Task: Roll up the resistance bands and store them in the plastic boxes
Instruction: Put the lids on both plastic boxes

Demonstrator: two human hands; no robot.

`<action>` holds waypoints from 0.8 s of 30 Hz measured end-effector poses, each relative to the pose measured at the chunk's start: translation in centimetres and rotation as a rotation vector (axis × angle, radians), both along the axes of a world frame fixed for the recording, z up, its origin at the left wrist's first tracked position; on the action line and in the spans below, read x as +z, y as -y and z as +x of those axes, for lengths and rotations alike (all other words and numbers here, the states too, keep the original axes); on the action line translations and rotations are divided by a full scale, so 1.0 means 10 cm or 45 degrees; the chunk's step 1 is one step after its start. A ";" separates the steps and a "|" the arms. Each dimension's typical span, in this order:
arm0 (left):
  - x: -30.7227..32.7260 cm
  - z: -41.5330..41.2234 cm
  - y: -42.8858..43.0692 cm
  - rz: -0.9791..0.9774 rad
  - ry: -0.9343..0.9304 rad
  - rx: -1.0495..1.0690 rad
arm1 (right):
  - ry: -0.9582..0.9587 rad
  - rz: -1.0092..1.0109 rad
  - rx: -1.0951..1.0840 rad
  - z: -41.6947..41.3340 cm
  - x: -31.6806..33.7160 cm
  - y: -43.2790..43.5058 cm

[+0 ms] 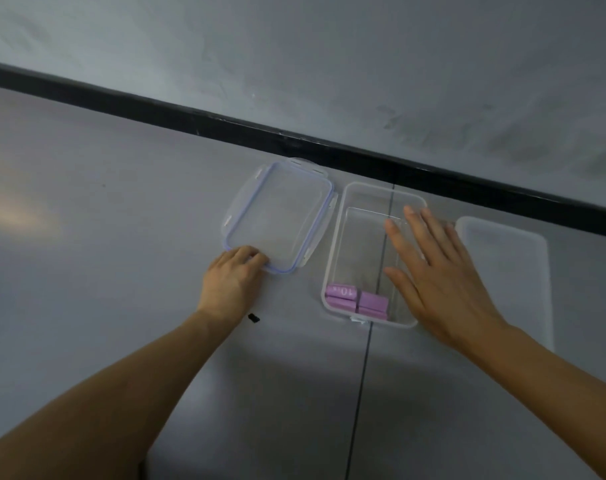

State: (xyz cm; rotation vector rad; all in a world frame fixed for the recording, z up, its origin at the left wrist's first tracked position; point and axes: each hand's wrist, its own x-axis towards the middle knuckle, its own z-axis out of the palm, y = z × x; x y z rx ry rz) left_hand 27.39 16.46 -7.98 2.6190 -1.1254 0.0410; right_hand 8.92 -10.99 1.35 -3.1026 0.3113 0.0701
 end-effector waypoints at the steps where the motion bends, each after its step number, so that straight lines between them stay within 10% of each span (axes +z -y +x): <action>1: 0.02 0.01 -0.03 -0.018 0.028 0.010 | 0.010 0.001 0.021 0.03 0.01 -0.04; 13: 0.87 -0.20 -0.10 -0.528 -0.106 0.447 | 0.133 0.225 0.067 0.16 0.11 -0.40; 24: 1.42 -0.77 0.67 -1.051 -0.724 0.452 | 0.333 1.595 -0.449 0.56 0.10 -0.55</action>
